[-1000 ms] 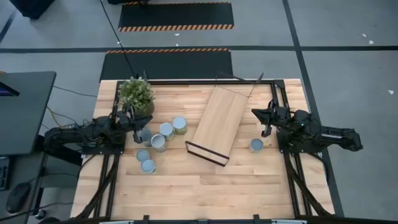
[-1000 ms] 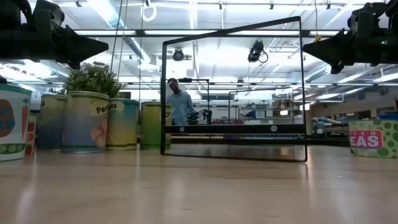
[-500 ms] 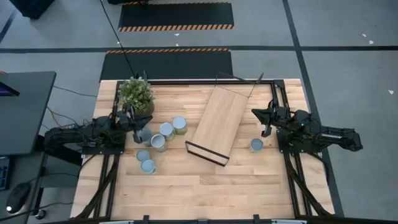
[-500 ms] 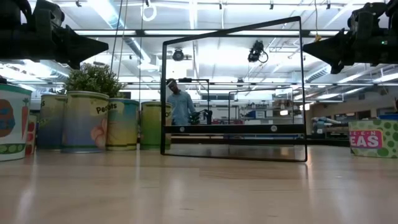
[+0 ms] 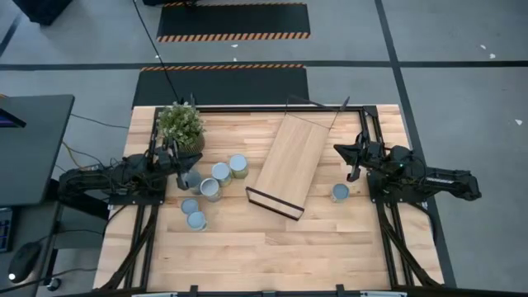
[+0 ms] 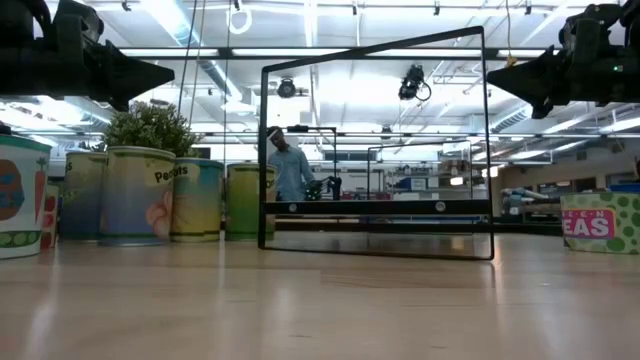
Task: Pick and place cans onto a shelf
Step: Put the canned peas on the shelf
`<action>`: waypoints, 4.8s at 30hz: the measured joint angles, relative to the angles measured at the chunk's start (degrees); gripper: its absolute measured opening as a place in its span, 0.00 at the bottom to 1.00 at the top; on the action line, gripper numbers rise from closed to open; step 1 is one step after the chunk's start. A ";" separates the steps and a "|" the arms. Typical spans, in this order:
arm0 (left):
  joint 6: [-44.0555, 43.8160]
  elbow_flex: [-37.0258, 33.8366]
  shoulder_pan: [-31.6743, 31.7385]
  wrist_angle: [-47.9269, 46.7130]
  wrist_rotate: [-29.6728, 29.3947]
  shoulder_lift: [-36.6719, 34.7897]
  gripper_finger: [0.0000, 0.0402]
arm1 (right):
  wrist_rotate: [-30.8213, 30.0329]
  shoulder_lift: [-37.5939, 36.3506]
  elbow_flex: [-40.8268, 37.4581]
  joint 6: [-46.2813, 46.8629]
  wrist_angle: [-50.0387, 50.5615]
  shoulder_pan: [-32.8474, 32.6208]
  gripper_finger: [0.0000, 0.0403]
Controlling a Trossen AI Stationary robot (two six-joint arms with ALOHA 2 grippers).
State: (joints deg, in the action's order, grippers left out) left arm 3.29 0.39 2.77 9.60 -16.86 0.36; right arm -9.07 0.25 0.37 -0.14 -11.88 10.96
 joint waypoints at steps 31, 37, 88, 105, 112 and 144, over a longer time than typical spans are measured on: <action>-17.68 -0.01 0.01 18.14 6.38 0.03 0.06 | -0.01 0.22 0.01 -2.74 -2.72 0.02 0.04; -16.48 0.02 -0.01 20.01 8.65 0.51 0.06 | 0.00 0.33 0.01 -2.04 -6.76 0.02 0.04; -47.33 67.70 -22.13 -76.95 6.33 65.41 0.71 | 6.24 10.03 8.18 -5.06 3.02 0.00 0.36; -63.30 57.94 -27.21 -93.12 11.95 71.40 0.70 | 11.08 10.25 8.14 -6.57 1.43 -0.07 0.61; -59.73 49.91 -21.40 -86.10 13.19 66.27 0.63 | 13.72 10.25 8.14 -4.77 1.27 -0.09 0.62; -50.85 42.15 -8.93 -74.00 8.41 64.61 0.98 | 16.54 10.25 8.14 -2.62 3.11 -0.11 0.62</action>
State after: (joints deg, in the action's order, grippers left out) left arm -47.56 42.54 -6.15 -64.40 -8.44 64.97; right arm 7.47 10.50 8.51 -2.76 -8.78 10.85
